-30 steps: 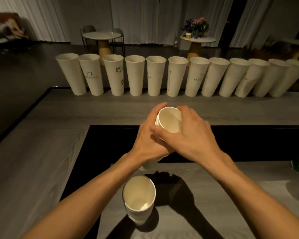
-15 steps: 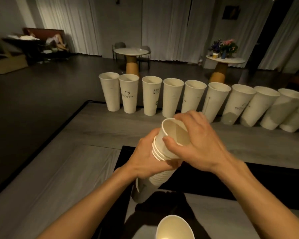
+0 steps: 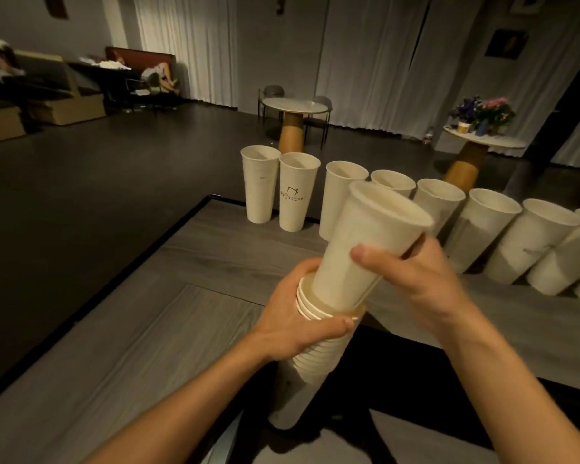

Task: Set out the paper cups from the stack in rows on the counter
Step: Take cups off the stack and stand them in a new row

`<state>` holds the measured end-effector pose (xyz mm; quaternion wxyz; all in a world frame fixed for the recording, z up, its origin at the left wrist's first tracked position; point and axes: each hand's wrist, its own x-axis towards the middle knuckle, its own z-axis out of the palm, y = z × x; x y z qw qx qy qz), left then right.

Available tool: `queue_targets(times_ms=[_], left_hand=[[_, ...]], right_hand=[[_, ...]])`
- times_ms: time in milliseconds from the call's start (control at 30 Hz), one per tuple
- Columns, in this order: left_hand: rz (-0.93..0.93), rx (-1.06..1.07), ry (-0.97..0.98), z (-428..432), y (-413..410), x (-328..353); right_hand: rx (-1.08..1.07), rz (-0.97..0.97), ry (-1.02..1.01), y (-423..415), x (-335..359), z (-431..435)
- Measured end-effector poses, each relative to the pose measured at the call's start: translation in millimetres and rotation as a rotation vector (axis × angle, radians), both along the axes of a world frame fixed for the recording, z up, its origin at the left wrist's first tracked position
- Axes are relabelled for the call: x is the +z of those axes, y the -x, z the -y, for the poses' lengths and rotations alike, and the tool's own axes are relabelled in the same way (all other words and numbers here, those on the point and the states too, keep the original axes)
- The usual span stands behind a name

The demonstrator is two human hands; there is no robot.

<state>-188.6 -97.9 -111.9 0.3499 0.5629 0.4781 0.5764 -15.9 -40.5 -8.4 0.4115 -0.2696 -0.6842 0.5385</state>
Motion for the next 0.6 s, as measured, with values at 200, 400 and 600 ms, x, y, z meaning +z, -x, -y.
queue_targets(times_ms=[200,400,600], left_hand=[[-0.041,0.038,0.062,1,15,-15],[-0.057,0.018,0.083,-1,22,-22],[-0.038,0.023,0.082,-3,29,-25]], right_hand=[[-0.289,-0.089,0.059,20,-10,-53],[-0.060,0.228,0.013,85,-59,-74],[0.131,0.358,-0.081,146,-60,-81]])
